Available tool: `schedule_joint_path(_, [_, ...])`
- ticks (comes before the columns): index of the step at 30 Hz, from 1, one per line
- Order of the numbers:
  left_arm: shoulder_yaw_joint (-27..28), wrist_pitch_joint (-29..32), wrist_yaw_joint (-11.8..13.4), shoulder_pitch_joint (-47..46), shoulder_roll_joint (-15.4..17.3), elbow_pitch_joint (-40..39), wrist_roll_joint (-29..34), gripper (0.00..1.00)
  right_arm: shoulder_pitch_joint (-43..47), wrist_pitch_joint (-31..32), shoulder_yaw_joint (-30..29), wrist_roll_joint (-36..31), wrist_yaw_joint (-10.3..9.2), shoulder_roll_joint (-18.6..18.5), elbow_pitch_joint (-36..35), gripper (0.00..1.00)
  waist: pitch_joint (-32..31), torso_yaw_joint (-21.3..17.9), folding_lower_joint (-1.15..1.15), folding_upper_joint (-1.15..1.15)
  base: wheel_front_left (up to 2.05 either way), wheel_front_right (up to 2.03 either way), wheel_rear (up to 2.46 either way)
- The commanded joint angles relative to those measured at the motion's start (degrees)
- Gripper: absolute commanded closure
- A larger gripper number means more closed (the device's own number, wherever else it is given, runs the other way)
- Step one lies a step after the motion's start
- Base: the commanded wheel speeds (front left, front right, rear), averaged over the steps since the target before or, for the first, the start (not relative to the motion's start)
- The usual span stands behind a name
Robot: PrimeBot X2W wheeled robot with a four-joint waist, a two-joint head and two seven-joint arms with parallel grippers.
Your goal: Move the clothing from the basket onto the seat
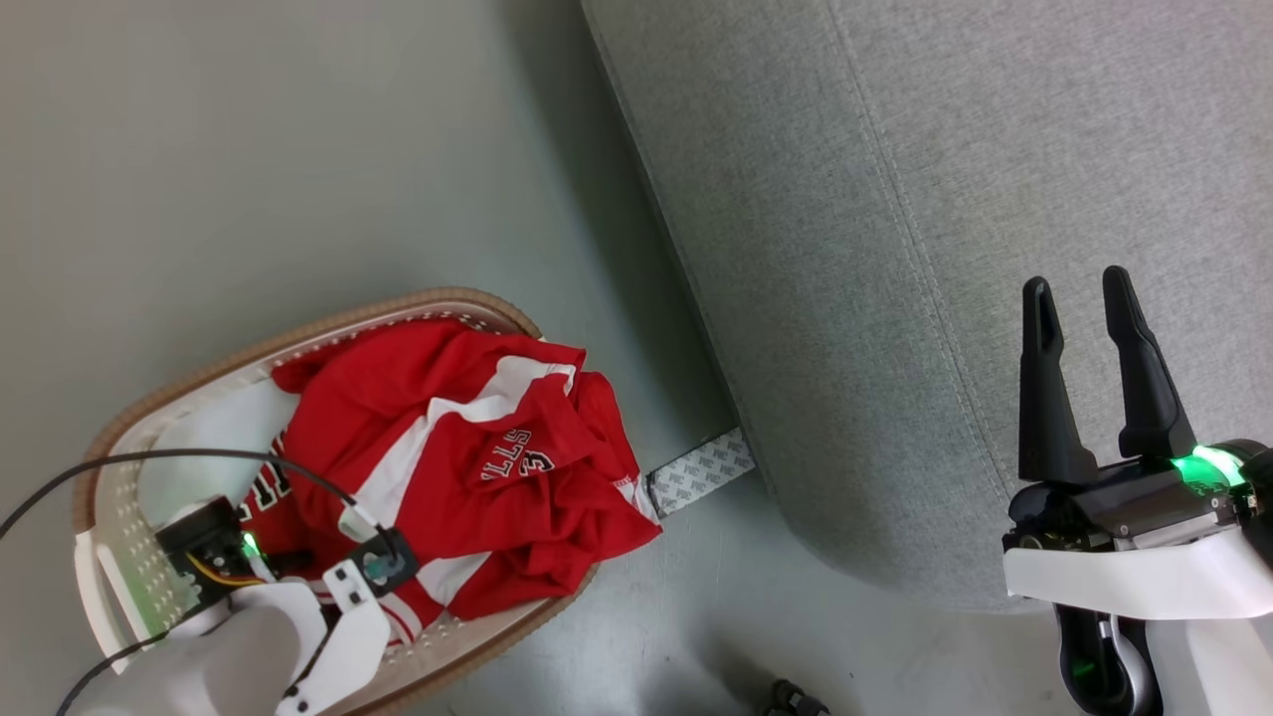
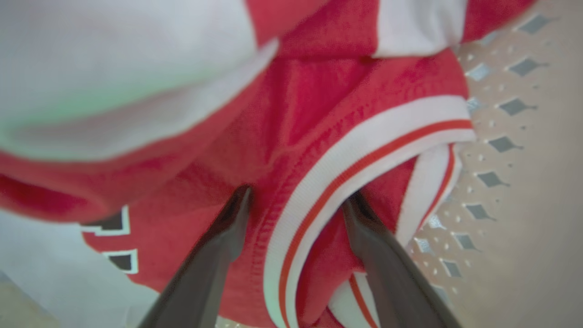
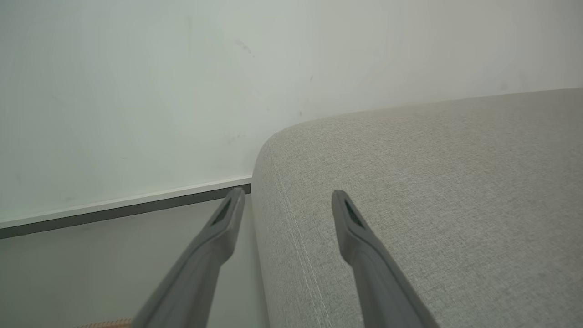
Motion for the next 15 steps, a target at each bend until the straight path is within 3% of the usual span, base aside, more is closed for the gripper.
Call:
schedule_joint_path(1, [0.0, -0.1, -0.2, -0.6, 0.1, 0.8, -0.2, 0.00, 0.3, -0.1, -0.3, 0.3, -0.12, 0.0, -0.3, 0.00, 0.4, 0.1, -0.01, 0.00, 0.00, 0.00, 0.00])
schedule_joint_path(4, [-0.4, -0.9, -0.2, -1.1, -0.2, 2.8, -0.7, 0.00, 0.6, -0.1, -0.5, 0.4, -0.12, 0.0, -0.4, 0.00, 0.8, 0.2, -0.01, 0.00, 0.00, 0.00, 0.00])
schedule_joint_path(5, [-0.5, -1.3, -0.2, -1.3, -0.3, 3.3, -0.8, 0.24, 0.6, -0.1, -0.5, 0.4, -0.12, 0.0, -0.3, 0.00, 0.8, 0.2, -0.01, 0.00, 0.00, 0.00, 0.00])
schedule_joint_path(6, [-0.6, -1.7, -0.3, -1.4, -0.4, 3.9, -0.9, 0.71, 0.7, -0.1, -0.5, 0.4, -0.12, 0.0, -0.2, 0.00, 0.8, 0.2, -0.01, 0.00, 0.00, 0.00, 0.00])
schedule_joint_path(7, [-0.6, -2.3, -0.3, -1.4, -0.5, 4.4, -0.9, 1.00, 0.6, -0.1, -0.4, 0.3, -0.12, 0.0, -0.1, 0.00, 0.7, 0.2, -0.01, 0.00, 0.00, 0.00, 0.00])
schedule_joint_path(15, [-0.5, -6.3, -0.3, -0.9, -1.5, 7.2, -2.6, 1.00, -1.0, -0.1, 0.8, -0.7, -0.12, 0.0, 1.2, 0.00, -1.3, -0.3, -0.01, 0.00, 0.00, 0.00, 0.00])
